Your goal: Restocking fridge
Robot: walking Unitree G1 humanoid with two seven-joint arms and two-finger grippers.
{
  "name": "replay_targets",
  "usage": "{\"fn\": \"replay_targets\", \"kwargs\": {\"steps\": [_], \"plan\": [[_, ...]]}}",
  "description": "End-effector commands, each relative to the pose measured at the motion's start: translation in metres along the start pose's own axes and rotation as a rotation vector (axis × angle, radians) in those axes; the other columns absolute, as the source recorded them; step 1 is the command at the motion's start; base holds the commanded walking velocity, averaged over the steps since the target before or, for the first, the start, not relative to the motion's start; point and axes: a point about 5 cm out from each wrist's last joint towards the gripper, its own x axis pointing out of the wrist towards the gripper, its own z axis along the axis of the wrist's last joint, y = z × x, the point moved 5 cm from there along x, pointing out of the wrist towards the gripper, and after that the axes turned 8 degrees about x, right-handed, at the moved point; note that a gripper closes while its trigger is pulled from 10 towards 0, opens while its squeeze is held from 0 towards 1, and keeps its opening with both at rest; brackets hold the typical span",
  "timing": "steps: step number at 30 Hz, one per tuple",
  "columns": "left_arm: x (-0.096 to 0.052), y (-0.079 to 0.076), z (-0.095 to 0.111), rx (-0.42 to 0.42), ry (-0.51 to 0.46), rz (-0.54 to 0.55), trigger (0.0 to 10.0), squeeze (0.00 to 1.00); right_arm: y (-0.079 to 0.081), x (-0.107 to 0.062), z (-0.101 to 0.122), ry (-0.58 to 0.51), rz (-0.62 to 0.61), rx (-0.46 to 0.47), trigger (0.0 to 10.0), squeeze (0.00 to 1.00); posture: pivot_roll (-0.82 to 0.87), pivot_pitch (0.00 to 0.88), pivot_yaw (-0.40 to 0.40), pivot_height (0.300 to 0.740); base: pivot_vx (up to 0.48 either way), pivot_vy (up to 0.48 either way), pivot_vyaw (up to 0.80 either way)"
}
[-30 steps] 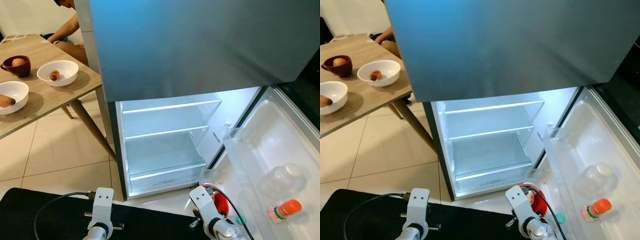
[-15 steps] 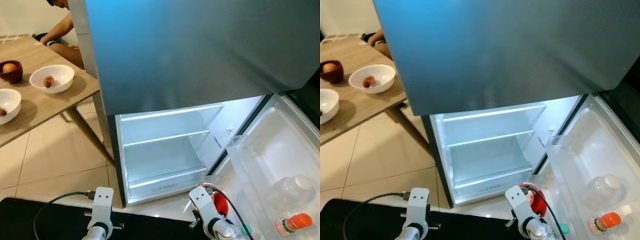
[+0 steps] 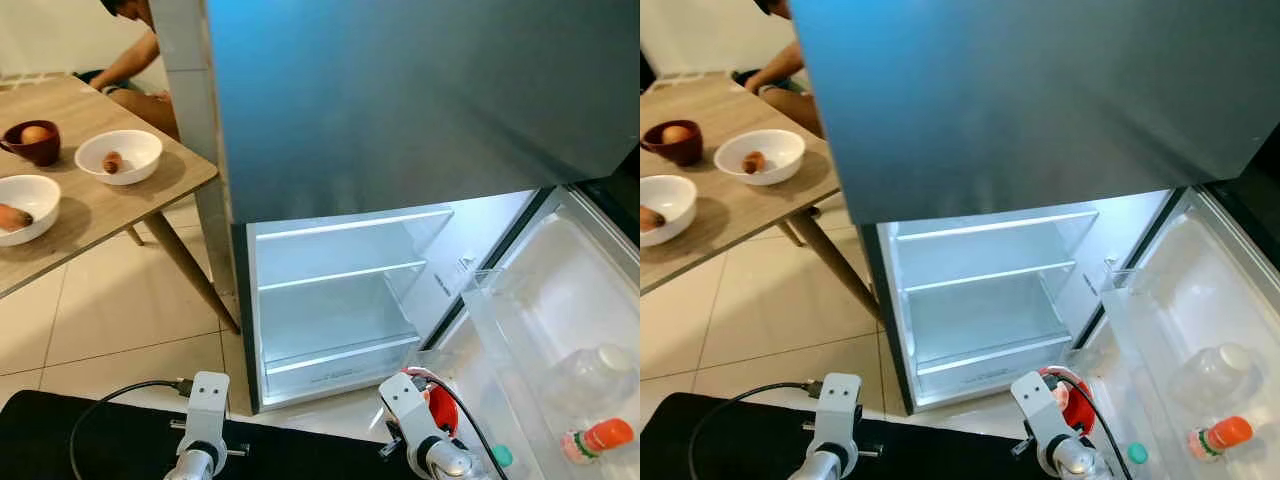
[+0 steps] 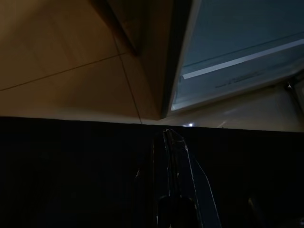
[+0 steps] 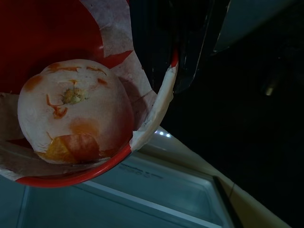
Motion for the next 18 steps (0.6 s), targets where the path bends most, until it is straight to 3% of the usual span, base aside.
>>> {"fn": "replay_targets", "kwargs": {"steps": [1,18], "plan": [[-0.0023,-0.0008,-0.0039,0.011,0.003,-0.003,10.0,0.0,-0.0007,-0.0006,-0.002,0.005,-0.006,-0.009,10.0,0.0,-0.1,0.063,-0.036,0.72,0.0,0.0,0.0],[-0.0013,-0.0007,-0.0019,0.011,0.001,0.004,10.0,0.0,-0.0029,-0.0002,0.0,0.005,-0.009,-0.011,10.0,0.0,-0.1,0.065,-0.036,0.72,0.0,0.0,0.0]]}}
